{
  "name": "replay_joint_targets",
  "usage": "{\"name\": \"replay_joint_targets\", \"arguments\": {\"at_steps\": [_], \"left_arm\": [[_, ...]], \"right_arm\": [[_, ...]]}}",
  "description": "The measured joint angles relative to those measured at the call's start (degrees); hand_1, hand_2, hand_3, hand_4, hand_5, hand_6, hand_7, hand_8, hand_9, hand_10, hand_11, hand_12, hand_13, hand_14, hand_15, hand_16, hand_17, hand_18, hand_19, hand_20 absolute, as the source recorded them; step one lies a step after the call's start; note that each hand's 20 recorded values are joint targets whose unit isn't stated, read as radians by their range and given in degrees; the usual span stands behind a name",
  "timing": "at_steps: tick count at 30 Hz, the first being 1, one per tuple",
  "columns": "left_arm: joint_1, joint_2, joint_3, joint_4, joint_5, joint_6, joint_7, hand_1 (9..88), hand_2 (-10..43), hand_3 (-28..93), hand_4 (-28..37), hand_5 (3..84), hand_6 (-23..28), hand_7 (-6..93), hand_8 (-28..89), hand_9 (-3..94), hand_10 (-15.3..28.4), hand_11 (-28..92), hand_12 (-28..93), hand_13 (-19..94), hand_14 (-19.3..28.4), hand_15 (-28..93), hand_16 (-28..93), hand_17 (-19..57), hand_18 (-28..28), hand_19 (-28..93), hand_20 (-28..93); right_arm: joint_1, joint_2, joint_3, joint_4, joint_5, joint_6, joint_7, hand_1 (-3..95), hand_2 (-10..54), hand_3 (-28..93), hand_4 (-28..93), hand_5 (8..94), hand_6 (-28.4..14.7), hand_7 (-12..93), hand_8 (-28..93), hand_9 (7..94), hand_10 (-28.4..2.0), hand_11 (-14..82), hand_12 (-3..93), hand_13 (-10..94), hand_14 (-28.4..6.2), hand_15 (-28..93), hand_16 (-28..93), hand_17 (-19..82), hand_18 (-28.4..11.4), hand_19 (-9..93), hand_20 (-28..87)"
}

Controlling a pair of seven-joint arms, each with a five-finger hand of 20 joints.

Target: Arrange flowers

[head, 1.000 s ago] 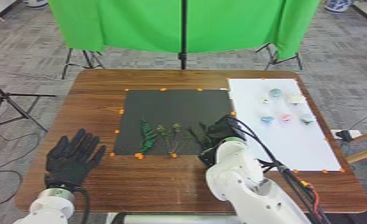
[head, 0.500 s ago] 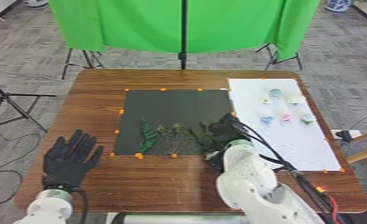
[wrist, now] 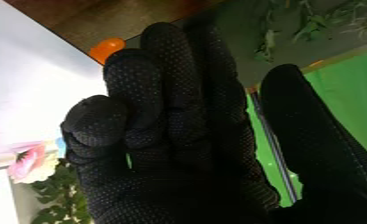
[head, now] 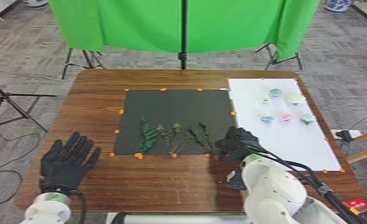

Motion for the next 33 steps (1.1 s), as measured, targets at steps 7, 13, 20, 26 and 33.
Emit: {"name": "replay_joint_targets", "arguments": {"at_steps": [7,13,20,26,33], "left_arm": [[0.18,-0.69,-0.84,-0.01,-0.42,-0.17,0.04,31.7,14.6,74,-28.3,45.8,6.6,25.3,-13,41.9,14.9,33,11,34,14.7,55,-8,-2.9,15.0,44,21],[0.96,-0.91,-1.79,0.01,-1.59,-0.22,0.98,31.8,14.6,74,-28.3,45.9,6.4,25.6,-13,42.0,14.8,33,11,34,14.7,55,-8,-2.9,14.8,43,21],[0.78,-1.32,-1.39,0.05,-2.49,-0.33,1.02,31.7,14.8,74,-28.3,45.9,6.4,26.0,-13,42.1,14.6,33,11,34,14.5,55,-8,-2.8,14.8,43,21],[0.96,-1.4,-1.45,-0.17,-2.46,-0.33,1.1,31.8,14.8,74,-28.3,45.9,6.4,26.4,-13,42.2,14.5,33,12,34,14.3,55,-7,-2.8,14.8,43,21],[1.02,-1.41,-0.73,-0.51,-2.44,-0.32,1.09,31.8,15.0,74,-28.3,45.8,6.3,26.8,-14,42.2,14.2,33,12,34,14.1,55,-7,-2.7,14.9,44,22]], "right_arm": [[0.3,-0.02,-1.29,-1.98,4.15,-1.49,-0.14,28.9,10.9,71,-15,74.4,-5.8,18,-8,80.0,-19.4,32.1,28.7,68,-18.6,63,36,39,-28.4,92,35],[0.33,-0.99,-2.98,-2.57,3.82,-2.23,-0.4,28.8,11.0,70,-14,74.0,-5.8,18,-7,79.7,-19.3,31.8,28.4,68,-18.5,63,35,39,-28.4,92,35],[0.38,-2.13,-2.89,-1.53,1.75,-1.66,0.63,28.2,11.2,70,-14,76.4,-6.7,20,-6,82.4,-19.3,30.0,27.2,71,-18.0,61,34,41,-28.4,92,34],[0.45,-0.87,-1.67,0.12,-1.17,1.96,3.5,32.0,3.9,73,-14,75.9,-6.5,22,-5,82.1,-19.1,30.3,28.1,71,-17.7,61,34,41,-28.4,93,35],[1.77,2.3,-0.42,5.78,-13.76,17.86,3.32,44.2,-9.5,81,-22,59.1,-9.1,19,-9,60.8,-22.2,20.8,18.9,57,-19.1,62,26,40,-28.1,93,39]]}}
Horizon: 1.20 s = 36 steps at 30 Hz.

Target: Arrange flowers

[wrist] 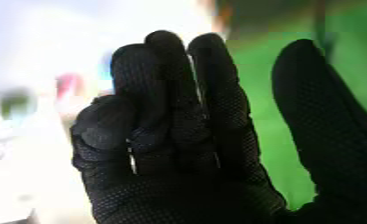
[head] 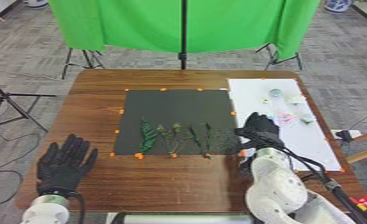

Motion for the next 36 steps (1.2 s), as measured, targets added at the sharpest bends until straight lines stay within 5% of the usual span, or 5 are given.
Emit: {"name": "replay_joint_targets", "arguments": {"at_steps": [4,11,21,31,36], "left_arm": [[0.03,0.0,0.42,-0.26,-0.02,0.0,-0.15,31.7,15.0,74,-28.3,45.7,6.1,27.2,-14,42.3,14.2,33,12,34,14.3,55,-7,-2.7,15.0,44,22],[0.07,-0.02,0.4,-0.3,0.09,0.03,-0.24,31.6,15.0,74,-28.3,46.0,6.3,27.6,-14,42.5,14.2,33,12,34,14.2,55,-7,-2.7,15.0,44,22],[0.02,-0.38,0.62,-0.56,0.08,0.36,-0.67,31.6,15.0,74,-28.3,46.2,6.4,27.3,-14,42.7,14.4,33,12,35,14.3,55,-7,-2.6,15.0,44,21],[-0.58,-1.04,0.69,-0.71,0.23,1.23,-1.34,31.7,15.1,74,-28.3,46.5,6.5,27.5,-14,42.9,14.6,33,12,35,14.4,55,-7,-2.7,15.1,44,21],[-1.15,-1.27,0.86,-0.72,0.32,2.01,-1.93,31.7,15.1,74,-28.3,47.1,6.8,27.7,-14,43.1,14.7,34,12,35,14.7,55,-7,-2.7,15.2,44,21]], "right_arm": [[1.21,1.61,1.35,2.94,-6.15,5.65,-0.06,48.2,-9.5,82,-27,55.5,-9.4,18,-10,55.4,-21.6,18.5,17.3,54,-18.0,60,28,38,-28.1,93,36],[1.46,3.77,6.74,5.4,-6.64,-2.42,-6.39,55.3,-9.5,80,-28,49.9,-6.2,20,-12,50.1,-17.9,16.5,16.7,51,-12.8,56,32,34,-25.5,90,37],[2.94,7.44,5.06,10.42,-1.43,-4.56,-12.25,60.8,-9.5,76,-28,50.8,-3.8,22,-13,50.0,-17.2,15.7,16.9,52,-10.2,53,36,34,-24.6,88,39],[4.91,7.34,3.07,14.76,-0.46,-6.66,-12.1,64.6,-9.5,66,-28,58.8,0.7,23,-14,63.5,-15.0,21.2,21.0,60,-7.8,50,42,35,-23.7,86,40],[5.42,7.1,1.57,15.08,-0.58,-5.16,-12.3,63.6,-9.5,64,-28,70.7,-0.6,28,4,76.4,-12.2,10.6,38.8,62,-7.5,48,44,35,-23.4,85,41]]}}
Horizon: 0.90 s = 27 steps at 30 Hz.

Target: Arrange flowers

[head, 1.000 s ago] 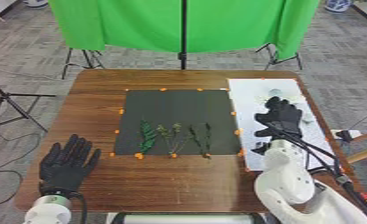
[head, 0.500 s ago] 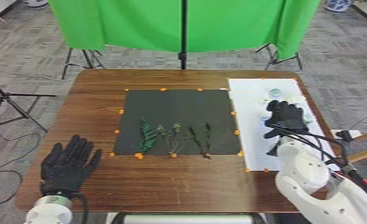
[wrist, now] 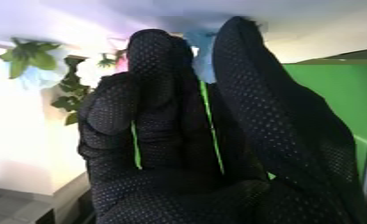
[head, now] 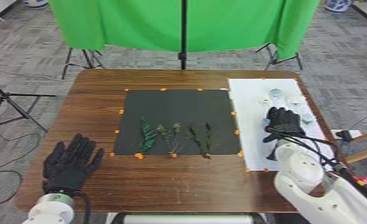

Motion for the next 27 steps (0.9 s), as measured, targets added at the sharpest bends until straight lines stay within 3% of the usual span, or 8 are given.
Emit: {"name": "replay_joint_targets", "arguments": {"at_steps": [3,11,16,18,21,23,27], "left_arm": [[-0.21,-0.16,-0.01,-0.18,-0.26,0.58,-0.1,31.7,15.2,74,-28.3,47.2,6.8,27.8,-14,43.2,14.9,34,12,35,14.8,55,-7,-2.8,15.3,45,21],[-0.2,-0.33,-0.15,-0.29,-0.4,0.82,-0.25,31.6,15.1,74,-28.3,47.1,6.9,27.5,-14,43.2,14.9,33,12,35,14.8,55,-7,-2.8,15.4,45,21],[-0.19,-0.41,-0.23,-0.28,-0.18,0.69,-0.48,31.4,14.9,74,-28.3,46.1,6.6,27.0,-14,42.4,14.8,33,12,34,14.8,54,-7,-3.0,15.3,44,21],[-0.17,-0.45,-0.47,-0.19,0.33,0.41,-1.38,31.4,14.9,74,-28.3,45.8,6.6,26.7,-14,42.1,14.8,32,12,34,14.7,54,-7,-3.1,15.3,44,21],[-0.18,-0.46,-0.71,0.02,2.52,-0.25,-3.54,31.4,14.9,74,-28.3,45.8,6.6,26.4,-13,42.1,14.9,32,12,34,14.7,54,-7,-3.2,15.3,44,20],[-0.22,-0.45,-0.66,0.15,4.98,-0.42,-4.25,31.5,14.8,74,-28.3,45.8,6.6,26.3,-13,42.0,14.8,32,12,33,14.8,53,-7,-3.2,15.2,44,20],[-0.24,-0.38,-0.19,0.32,10.78,-0.11,-4.63,31.5,14.8,74,-28.3,45.7,6.7,26.1,-13,41.8,14.8,32,12,33,14.6,53,-7,-3.3,15.2,43,20]], "right_arm": [[0.63,-0.43,-0.72,0.23,-0.3,1.12,-0.03,63.1,-9.5,66,-28,73.9,-1.5,33,8,78.1,-12.0,9.4,40.2,62,-7.6,47,45,35,-23.0,85,41],[1.05,-0.9,-1.5,0.4,-1.28,3.65,-0.84,62.8,-9.5,69,-28,75.9,-1.8,32,10,79.1,-11.4,6.7,37.2,61,-8.0,45,44,34,-23.0,82,40],[1.91,-0.61,-2.53,-0.46,-2.22,8.95,-1.94,62.5,-9.5,70,-28,76.3,-1.9,32,11,79.6,-11.6,6.2,36.7,60,-8.3,44,43,33,-23.0,79,38],[3.06,-0.43,-3.81,-1.77,-2.76,11.26,-2.93,62.4,-9.5,70,-28,76.2,-1.8,32,11,79.2,-11.4,6.0,36.5,59,-8.1,44,43,32,-22.4,78,38],[5.69,-0.79,-6.08,-3.92,-2.68,11.85,-6.3,62.4,-9.5,69,-28,75.2,-1.6,32,11,78.8,-11.1,5.7,36.5,58,-7.7,43,43,30,-21.8,77,37],[8.07,-2.07,-7.34,-4.56,-1.82,10.4,-10.3,62.2,-9.5,69,-28,75.0,-1.6,32,11,78.4,-11.0,5.4,36.3,58,-7.5,43,43,30,-21.8,77,38],[14.16,-7.42,-10.66,-3.69,0.61,2.37,-15.92,62.0,-9.5,70,-28,74.9,-1.3,32,11,78.7,-10.7,5.8,36.5,58,-7.2,43,43,30,-21.9,77,38]]}}
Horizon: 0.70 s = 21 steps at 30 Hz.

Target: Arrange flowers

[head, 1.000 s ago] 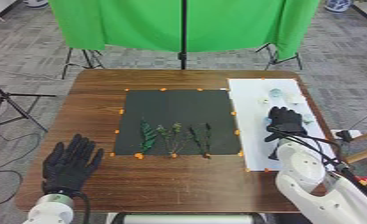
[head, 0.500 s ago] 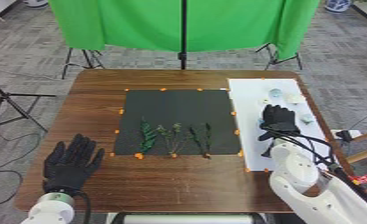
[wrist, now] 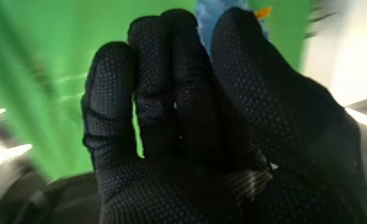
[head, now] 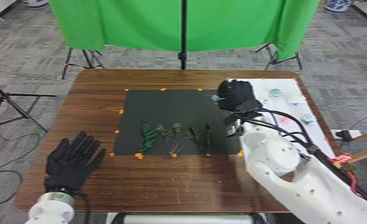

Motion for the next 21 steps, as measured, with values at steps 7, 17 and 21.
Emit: {"name": "replay_joint_targets", "arguments": {"at_steps": [7,17,21], "left_arm": [[-0.14,0.69,0.51,0.16,3.0,1.4,1.12,31.5,14.8,74,-28.3,45.6,6.5,26.5,-13,41.4,14.7,33,12,33,14.4,53,-6,-3.4,15.2,43,19],[-1.89,2.92,1.66,0.8,2.18,3.56,3.12,31.8,14.8,73,-28.3,46.6,6.9,27.1,-12,42.3,15.4,31,17,33,17.0,53,-2,-4.6,16.6,45,19],[-1.99,3.57,2.1,0.8,1.9,3.76,3.89,32.0,15.0,72,-28.3,47.2,7.5,26.2,-10,43.6,16.3,29,19,34,19.1,52,0,-5.1,17.4,46,18]], "right_arm": [[8.69,-11.65,-9.46,9.21,-0.85,0.27,-13.27,61.2,-9.5,70,-28,74.5,-1.0,34,10,79.2,-10.2,6.3,36.9,60,-6.4,42,44,31,-21.7,77,39],[12.97,-20.76,-21.34,17.24,-7.96,-3.59,-17.22,64.5,-9.5,70,-28,76.1,-4.8,30,10,78.3,-13.8,6.0,36.1,58,-8.6,43,44,30,-22.1,77,41],[12.52,-21.93,-21.08,17.95,-10.49,-4.73,-16.61,65.4,-9.5,70,-28,76.4,-5.6,29,10,78.0,-14.3,5.9,36.0,57,-9.3,43,43,30,-22.5,77,41]]}}
